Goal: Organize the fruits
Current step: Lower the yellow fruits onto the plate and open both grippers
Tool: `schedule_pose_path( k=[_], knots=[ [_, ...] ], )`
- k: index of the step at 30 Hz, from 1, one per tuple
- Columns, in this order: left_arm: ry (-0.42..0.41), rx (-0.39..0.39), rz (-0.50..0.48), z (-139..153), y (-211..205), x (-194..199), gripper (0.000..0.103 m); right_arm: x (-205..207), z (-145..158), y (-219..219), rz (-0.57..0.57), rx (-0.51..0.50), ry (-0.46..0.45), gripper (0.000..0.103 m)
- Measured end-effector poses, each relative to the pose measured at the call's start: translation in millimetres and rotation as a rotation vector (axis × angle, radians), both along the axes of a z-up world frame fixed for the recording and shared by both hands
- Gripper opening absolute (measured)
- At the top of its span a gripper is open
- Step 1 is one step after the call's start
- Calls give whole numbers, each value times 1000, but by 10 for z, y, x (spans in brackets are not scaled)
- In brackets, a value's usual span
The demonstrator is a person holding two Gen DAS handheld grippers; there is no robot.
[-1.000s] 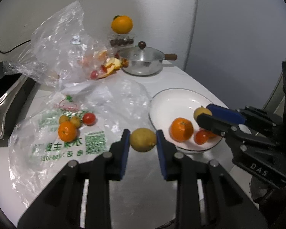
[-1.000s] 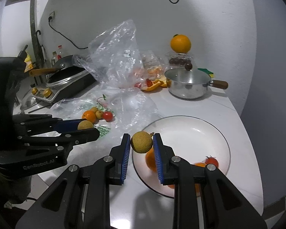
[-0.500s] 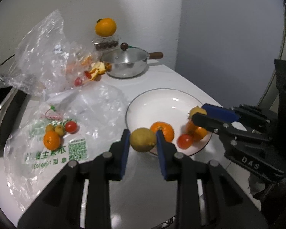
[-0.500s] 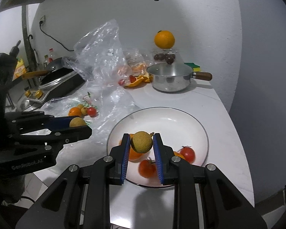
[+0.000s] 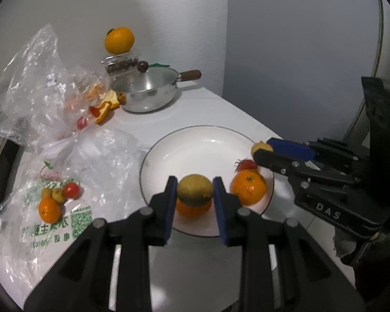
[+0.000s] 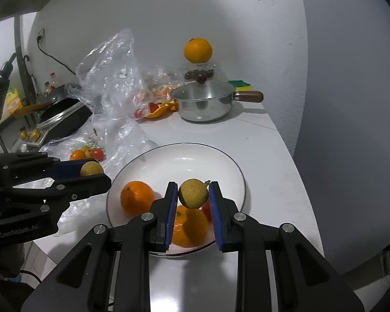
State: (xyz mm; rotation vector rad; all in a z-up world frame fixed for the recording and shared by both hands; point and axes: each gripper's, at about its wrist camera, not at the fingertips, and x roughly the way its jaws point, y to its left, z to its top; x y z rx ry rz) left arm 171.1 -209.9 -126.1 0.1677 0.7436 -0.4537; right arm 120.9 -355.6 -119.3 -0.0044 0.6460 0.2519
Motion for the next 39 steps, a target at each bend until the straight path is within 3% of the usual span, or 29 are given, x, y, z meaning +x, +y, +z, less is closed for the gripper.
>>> schedule_pose_path(
  k=[10, 26, 39],
  knots=[
    [-3, 39, -31, -91, -221, 129, 28, 123, -78, -214, -32, 18, 11, 26],
    [47, 36, -65, -278, -441, 363, 28, 318, -191, -308, -30, 12, 34, 26],
    [70, 31, -39, -317, -413, 418, 29, 430, -225, -250, -7, 12, 49, 26]
  ],
)
